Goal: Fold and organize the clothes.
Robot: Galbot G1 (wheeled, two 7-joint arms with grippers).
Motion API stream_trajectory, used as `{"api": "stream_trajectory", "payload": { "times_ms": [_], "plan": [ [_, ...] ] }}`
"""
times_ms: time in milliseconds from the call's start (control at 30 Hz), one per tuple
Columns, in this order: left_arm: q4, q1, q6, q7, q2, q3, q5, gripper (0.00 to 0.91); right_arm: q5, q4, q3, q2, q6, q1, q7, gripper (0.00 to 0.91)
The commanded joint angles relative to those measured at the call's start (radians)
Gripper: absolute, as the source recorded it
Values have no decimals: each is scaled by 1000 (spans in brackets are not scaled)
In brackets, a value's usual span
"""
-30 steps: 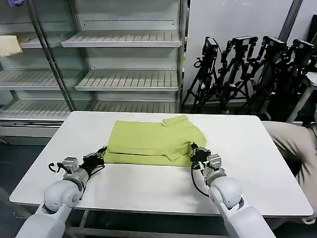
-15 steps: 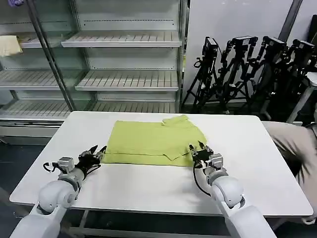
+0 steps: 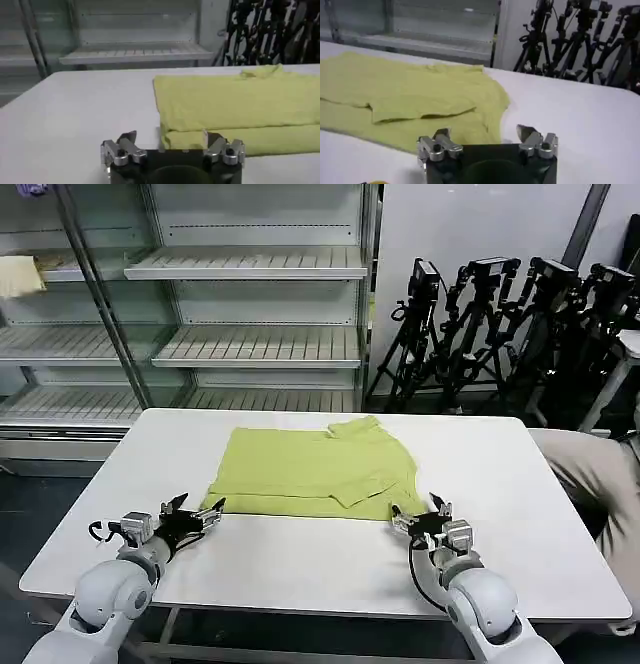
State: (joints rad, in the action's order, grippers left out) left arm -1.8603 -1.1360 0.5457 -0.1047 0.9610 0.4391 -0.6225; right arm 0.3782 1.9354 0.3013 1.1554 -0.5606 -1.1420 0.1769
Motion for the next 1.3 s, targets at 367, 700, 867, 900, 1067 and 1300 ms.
{"api": "stream_trajectory", "payload": {
  "times_ms": [367,700,867,900,1067,1300],
  "plan": [
    [3,-19,28,-1,2,-14,26,20,51,1,9,-3,-16,-23,3,0],
    [-96,-117,30,4,5,20,35,20,38,101,29,-25,-15,-87,1,0],
    [-242,-336,24,14,1,102,69,20,-27,238,90,-44,-2,-246,-21,0],
    [-273,-373,24,17,2,134,73,20,-38,267,112,-46,8,-288,-27,0],
    [-339,-487,8,36,-7,217,70,20,-60,339,158,-51,35,-424,-38,0],
    [-377,-566,-3,49,-6,293,70,20,-109,389,169,-38,72,-509,-37,0]
  ]
}}
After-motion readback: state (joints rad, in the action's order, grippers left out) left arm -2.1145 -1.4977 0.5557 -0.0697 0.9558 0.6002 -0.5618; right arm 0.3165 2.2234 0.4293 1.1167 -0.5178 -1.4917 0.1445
